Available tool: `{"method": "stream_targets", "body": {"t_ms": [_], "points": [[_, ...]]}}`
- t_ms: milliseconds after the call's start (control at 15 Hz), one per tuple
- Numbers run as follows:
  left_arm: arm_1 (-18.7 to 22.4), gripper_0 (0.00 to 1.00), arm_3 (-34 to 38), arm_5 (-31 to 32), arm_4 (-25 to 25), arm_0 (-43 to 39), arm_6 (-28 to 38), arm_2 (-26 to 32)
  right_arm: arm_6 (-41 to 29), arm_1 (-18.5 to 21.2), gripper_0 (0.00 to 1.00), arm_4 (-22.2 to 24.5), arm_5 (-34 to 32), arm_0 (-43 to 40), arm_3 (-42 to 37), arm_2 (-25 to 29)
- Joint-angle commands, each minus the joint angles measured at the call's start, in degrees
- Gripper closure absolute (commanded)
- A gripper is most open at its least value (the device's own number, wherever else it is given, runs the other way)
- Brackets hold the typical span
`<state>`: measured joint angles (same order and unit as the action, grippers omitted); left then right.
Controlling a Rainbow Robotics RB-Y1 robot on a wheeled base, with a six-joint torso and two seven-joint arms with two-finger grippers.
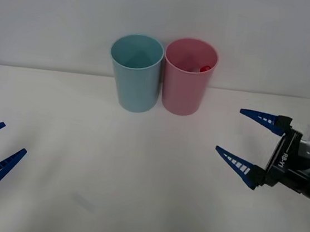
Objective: Grasp the object on the table and drop it into the matching bin: aluminum can to the light blue bin, PET bottle to the pink bin.
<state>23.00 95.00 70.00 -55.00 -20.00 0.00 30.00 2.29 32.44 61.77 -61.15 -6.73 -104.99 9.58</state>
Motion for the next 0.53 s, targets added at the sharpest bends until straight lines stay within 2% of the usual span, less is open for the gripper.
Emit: {"method": "stream_targets", "body": {"t_ms": [67, 533], "points": [[0.0, 0.00, 0.0, 0.0, 0.0, 0.0, 0.0, 0.0, 0.0, -1.1, 0.00, 0.7, -6.9, -4.3, -0.3, 4.8], [0.0, 0.00, 0.0, 0.0, 0.0, 0.0, 0.0, 0.0, 1.0, -2.3, 0.00, 0.8, -8.7, -15.9, -5.0, 8.8]]}}
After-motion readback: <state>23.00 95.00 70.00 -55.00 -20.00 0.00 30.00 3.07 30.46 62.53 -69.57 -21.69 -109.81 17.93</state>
